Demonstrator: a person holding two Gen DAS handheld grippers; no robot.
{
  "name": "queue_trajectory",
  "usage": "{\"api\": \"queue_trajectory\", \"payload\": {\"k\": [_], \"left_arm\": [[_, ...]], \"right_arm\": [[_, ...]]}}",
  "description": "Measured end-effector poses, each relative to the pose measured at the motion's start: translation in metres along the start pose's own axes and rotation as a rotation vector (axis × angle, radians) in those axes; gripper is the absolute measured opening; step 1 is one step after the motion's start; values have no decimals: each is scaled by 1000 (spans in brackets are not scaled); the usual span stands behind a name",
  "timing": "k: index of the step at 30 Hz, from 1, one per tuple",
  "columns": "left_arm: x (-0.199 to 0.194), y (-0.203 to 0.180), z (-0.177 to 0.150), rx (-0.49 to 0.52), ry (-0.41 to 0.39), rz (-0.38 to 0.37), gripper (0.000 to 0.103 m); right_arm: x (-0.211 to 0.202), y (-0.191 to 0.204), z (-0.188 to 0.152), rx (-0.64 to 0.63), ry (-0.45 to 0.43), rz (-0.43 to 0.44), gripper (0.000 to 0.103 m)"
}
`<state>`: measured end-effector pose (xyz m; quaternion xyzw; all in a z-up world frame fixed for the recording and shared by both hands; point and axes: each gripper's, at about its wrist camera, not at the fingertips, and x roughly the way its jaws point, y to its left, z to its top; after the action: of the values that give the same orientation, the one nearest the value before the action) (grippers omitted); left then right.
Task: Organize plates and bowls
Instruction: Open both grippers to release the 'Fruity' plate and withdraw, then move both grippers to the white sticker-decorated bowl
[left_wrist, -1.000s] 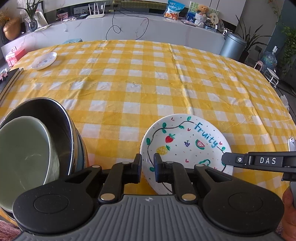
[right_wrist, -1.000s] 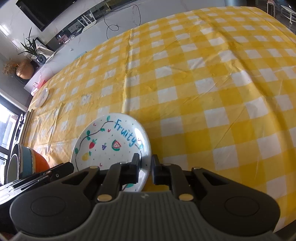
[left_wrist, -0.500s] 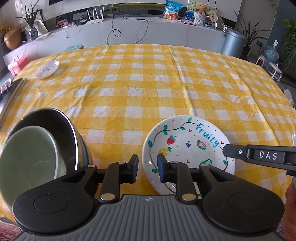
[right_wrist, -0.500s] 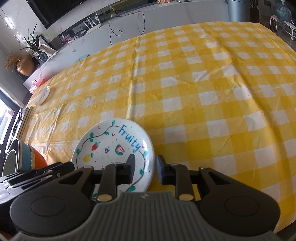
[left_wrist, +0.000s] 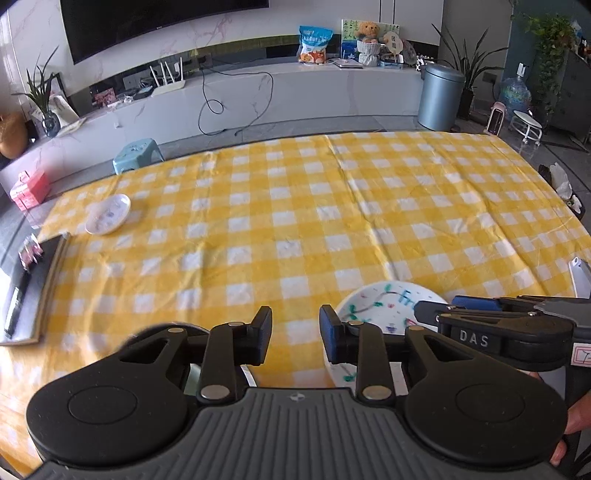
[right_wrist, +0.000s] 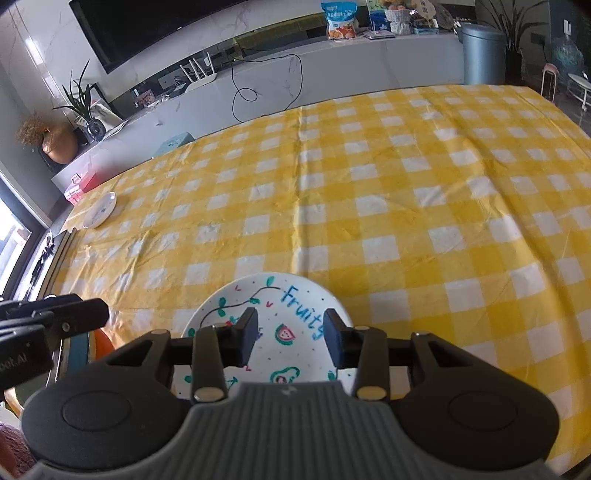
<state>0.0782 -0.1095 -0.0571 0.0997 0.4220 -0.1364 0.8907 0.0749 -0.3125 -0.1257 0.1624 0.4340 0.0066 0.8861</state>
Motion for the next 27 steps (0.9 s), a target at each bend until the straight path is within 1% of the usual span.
{"api": "queue_trajectory", "payload": {"k": [4, 6, 8, 11, 14, 20, 21, 23, 27], "left_arm": [[-6, 25, 11, 38, -20, 30, 35], [-8, 43, 17, 28, -24, 32, 41], [-9, 62, 23, 11, -30, 44, 44], [-8, 90, 29, -5, -35, 71, 44], [-5, 114, 32, -21, -43, 76, 51], [8, 153, 35, -34, -48, 78, 52], [11, 159, 35, -41, -49, 74, 52], [17, 172, 36, -62, -50, 63, 52], [33, 205, 38, -154, -44, 40, 53]], "right_arm": [[3, 19, 7, -33, 7, 13, 46], [5, 30, 12, -56, 10, 20, 46], [7, 41, 18, -78, 10, 31, 47], [11, 63, 29, -128, 3, 50, 47], [18, 86, 43, -173, -2, 66, 51], [38, 136, 76, -253, -10, 92, 51], [41, 142, 80, -261, -9, 96, 51], [50, 156, 89, -283, -2, 117, 56], [69, 180, 106, -300, 37, 169, 56]]}}
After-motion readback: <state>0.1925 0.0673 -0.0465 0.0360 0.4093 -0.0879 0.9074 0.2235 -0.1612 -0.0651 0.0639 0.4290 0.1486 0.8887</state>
